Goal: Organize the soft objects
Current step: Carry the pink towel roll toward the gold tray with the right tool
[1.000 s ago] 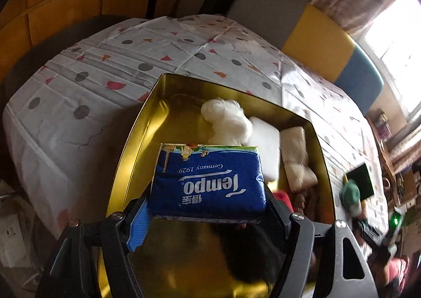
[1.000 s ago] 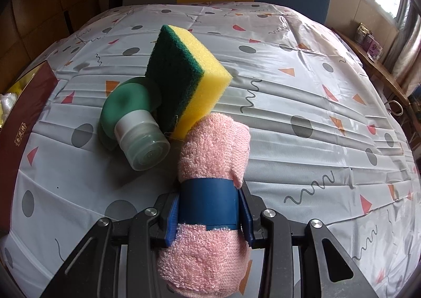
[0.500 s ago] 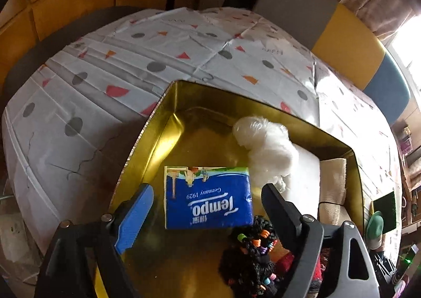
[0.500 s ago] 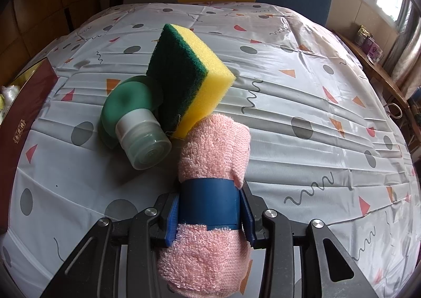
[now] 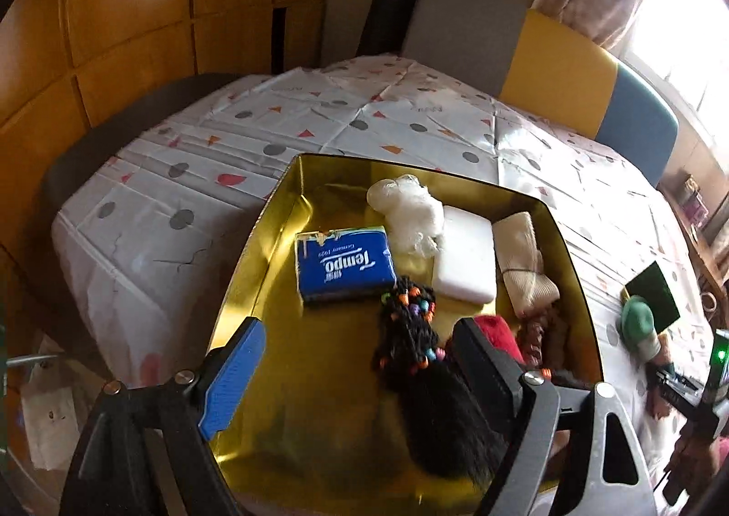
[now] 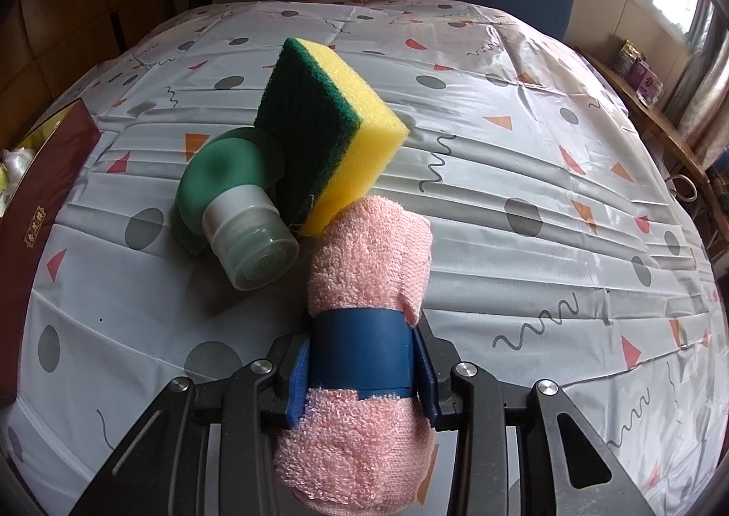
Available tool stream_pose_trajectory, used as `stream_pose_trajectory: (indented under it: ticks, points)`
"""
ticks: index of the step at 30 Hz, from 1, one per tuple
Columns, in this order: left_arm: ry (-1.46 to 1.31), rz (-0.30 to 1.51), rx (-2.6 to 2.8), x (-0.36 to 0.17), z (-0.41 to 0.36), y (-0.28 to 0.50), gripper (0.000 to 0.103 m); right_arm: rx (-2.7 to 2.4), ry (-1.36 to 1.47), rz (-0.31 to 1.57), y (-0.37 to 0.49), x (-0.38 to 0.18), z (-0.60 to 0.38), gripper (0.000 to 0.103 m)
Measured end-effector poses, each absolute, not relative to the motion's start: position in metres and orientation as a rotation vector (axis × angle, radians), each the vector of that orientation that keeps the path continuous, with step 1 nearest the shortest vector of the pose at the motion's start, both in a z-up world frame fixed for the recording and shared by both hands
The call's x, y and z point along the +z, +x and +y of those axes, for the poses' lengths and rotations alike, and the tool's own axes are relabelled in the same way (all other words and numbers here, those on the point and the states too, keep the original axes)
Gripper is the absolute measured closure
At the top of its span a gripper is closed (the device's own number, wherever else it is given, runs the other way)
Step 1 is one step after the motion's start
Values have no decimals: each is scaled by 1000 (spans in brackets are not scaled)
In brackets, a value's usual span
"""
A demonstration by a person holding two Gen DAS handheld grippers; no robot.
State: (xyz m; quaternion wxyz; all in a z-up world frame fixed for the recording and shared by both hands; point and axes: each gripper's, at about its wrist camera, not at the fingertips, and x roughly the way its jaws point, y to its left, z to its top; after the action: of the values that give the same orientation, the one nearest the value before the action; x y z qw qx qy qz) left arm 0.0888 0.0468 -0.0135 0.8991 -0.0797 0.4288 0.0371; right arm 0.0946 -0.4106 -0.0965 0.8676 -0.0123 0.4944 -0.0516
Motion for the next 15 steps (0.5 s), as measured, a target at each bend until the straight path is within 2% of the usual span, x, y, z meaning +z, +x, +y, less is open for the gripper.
stream_pose_trajectory:
  ticks: [15]
  points:
    - [-117, 864, 41, -14, 27, 47, 17, -113, -57, 1055, 92, -95, -403, 67]
